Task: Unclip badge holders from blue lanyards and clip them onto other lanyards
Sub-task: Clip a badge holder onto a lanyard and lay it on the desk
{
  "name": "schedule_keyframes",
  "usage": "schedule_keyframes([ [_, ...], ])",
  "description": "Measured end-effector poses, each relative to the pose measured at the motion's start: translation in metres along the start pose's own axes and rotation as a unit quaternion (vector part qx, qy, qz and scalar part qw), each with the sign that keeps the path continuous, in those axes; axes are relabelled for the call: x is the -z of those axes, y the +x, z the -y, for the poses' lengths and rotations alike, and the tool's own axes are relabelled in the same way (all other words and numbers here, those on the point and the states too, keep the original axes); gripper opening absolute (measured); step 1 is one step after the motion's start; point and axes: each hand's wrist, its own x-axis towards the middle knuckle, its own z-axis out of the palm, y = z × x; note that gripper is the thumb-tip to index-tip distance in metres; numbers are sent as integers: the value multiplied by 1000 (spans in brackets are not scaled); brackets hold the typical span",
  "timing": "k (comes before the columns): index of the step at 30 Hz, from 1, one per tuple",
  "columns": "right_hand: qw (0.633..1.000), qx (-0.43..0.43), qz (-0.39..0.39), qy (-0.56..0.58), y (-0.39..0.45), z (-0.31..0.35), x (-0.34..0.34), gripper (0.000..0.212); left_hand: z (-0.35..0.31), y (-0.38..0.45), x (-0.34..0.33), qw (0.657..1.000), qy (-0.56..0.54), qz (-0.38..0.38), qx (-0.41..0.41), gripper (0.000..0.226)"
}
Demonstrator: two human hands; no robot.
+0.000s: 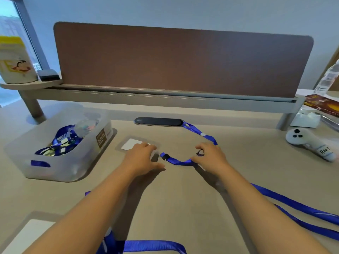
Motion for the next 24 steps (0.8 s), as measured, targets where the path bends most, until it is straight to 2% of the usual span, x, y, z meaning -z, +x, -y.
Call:
schedule_keyframes([
  [2,997,24,7,-75,-2,-2,-2,36,1,-1,-3,999,15,27,11,76],
  [4,992,28,49,-109,-3,-4,-6,22,1,-1,-7,998,29,43,18,77],
  [7,987,12,84,-136,0,-9,-13,31,-1,2,-12,996,61,54,38,81],
  [13,972,-117,39,-198,10,-25,-6,60,0,18,-19,992,104,29,69,81],
  [20,960,-210,2,-185,28,-53,7,70,-4,31,-25,986,108,-12,130,81],
  [24,958,-241,-4,-158,36,-60,17,75,-1,40,-28,990,88,-20,104,76],
])
